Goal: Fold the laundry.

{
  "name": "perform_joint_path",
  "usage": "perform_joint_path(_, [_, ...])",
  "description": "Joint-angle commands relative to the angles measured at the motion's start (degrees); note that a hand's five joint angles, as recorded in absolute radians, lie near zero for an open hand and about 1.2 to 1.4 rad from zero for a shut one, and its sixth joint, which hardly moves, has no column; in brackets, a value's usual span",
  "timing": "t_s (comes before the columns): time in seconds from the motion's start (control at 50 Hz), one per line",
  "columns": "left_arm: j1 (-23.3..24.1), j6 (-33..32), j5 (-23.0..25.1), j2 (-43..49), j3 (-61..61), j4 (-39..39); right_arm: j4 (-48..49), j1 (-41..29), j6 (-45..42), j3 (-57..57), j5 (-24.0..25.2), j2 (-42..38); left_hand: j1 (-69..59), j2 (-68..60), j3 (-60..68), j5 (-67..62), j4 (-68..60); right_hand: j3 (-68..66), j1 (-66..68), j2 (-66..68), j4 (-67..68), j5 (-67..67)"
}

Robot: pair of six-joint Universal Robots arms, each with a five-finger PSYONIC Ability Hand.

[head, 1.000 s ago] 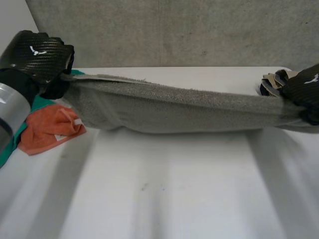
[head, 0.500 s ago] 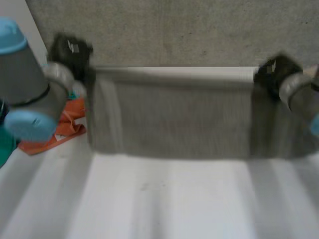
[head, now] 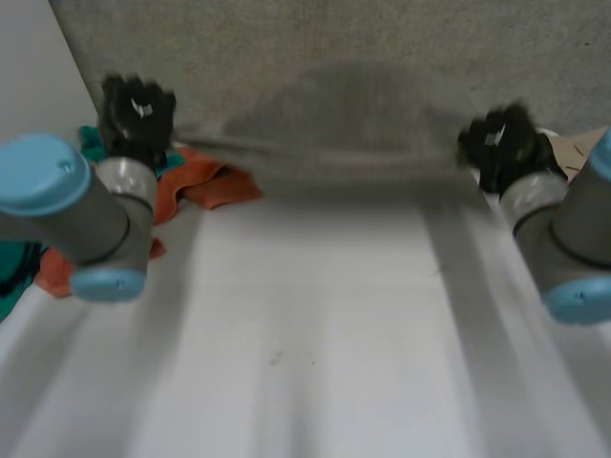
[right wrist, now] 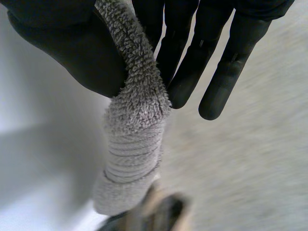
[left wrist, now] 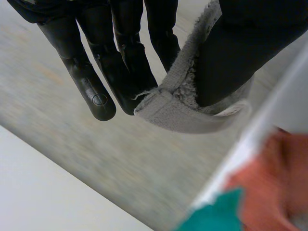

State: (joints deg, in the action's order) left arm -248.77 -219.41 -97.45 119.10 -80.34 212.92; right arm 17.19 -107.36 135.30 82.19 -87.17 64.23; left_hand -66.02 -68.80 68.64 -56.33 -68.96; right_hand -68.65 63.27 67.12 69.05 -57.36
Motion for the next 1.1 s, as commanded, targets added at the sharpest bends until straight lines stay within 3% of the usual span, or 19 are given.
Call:
perform_joint_path(0.02, [0.65,-0.05,0.07,-0.45,-10.17,-0.31,-6.01,0.13,0.32,6.48,-0.1,-3.14,-13.98,-11.2,11.36,-13.67,-11.04,-11.35,16.73,12.88,10.95,-12.64])
perform_joint_path(0.12, [0.65,-0.23,0.24,-5.36,-15.54,-0.75,-14.18,0.48,0.4,7.9,0.07,-2.01,-13.98,-11.2,11.36,-13.67,-11.04,-7.08,12.46,8.61,6.68,-8.37])
perform_joint_path(0.14, [0.65,-0.23,0.24,-6.24,-16.33,-0.84,-15.94,0.57,0.49,7.9,0.16,-1.22,-13.98,-11.2,11.36,-13.67,-11.04,1.46,3.92,0.07,-1.86,0.17])
perform_joint_path(0.16, [0.65,-0.23,0.24,-6.86,-17.12,-0.84,-19.61,0.74,0.84,7.81,0.34,1.4,-13.98,-11.2,11.36,-13.67,-11.04,20.7,-15.32,-19.16,-21.09,19.41])
perform_joint_path(0.24, [0.48,-0.23,0.94,-11.6,-20.55,-1.1,-25.78,0.92,3.21,5.89,1.56,6.34,-13.98,-11.2,11.36,-13.67,-11.04,51.6,-46.22,-50.07,-52.0,50.31])
perform_joint_path(0.34, [-0.05,-0.14,2.35,-13.9,-21.7,-1.45,-30.63,3.29,6.03,-0.97,4.9,6.61,-13.98,-11.2,11.36,-13.67,-11.04,54.03,-48.65,-52.49,-54.43,52.74])
perform_joint_path(0.44, [-0.31,-0.05,2.44,-14.86,-21.7,-1.98,-41.33,6.19,7.87,-11.58,10.08,1.81,-13.98,-11.2,11.36,-13.67,-11.04,52.69,-47.31,-51.15,-53.09,51.4])
perform_joint_path(0.54, [-0.23,0.03,2.53,-14.95,-21.44,-2.15,-46.98,6.28,7.17,-16.97,10.62,-3.92,-13.98,-11.2,11.36,-13.67,-11.04,47.15,-41.77,-45.61,-47.55,45.86])
perform_joint_path(0.64, [-0.14,0.12,2.62,-14.87,-21.44,-2.15,-47.34,6.46,5.94,-19.78,11.32,-8.85,-13.98,-11.2,11.36,-13.67,-11.04,36.21,-30.83,-34.67,-36.61,34.92])
perform_joint_path(0.96, [0.13,0.12,2.62,-14.78,-21.0,-2.15,-44.09,5.84,2.69,-22.07,11.33,-18.79,-13.98,-11.2,11.36,-13.67,-11.04,35.7,-30.32,-34.16,-36.1,34.41])
perform_joint_path(1.02, [0.04,0.12,2.62,-14.78,-21.0,-2.15,-41.37,5.84,2.69,-21.2,10.1,-18.61,-13.98,-11.2,11.36,-13.67,-11.04,16.44,-11.06,-14.91,-16.84,15.15])
perform_joint_path(1.06, [-0.05,0.12,2.53,-14.86,-21.0,-2.15,-38.48,5.75,2.69,-20.23,8.52,-17.74,-13.98,-11.2,11.36,-13.67,-11.04,-11.18,16.56,12.71,10.78,-12.47])
perform_joint_path(1.1, [-0.05,0.03,2.53,-14.86,-21.0,-2.24,-36.53,6.02,3.04,-19.44,7.29,-16.68,-13.98,-11.2,11.36,-13.67,-11.04,-11.35,16.73,12.88,10.95,-12.64])
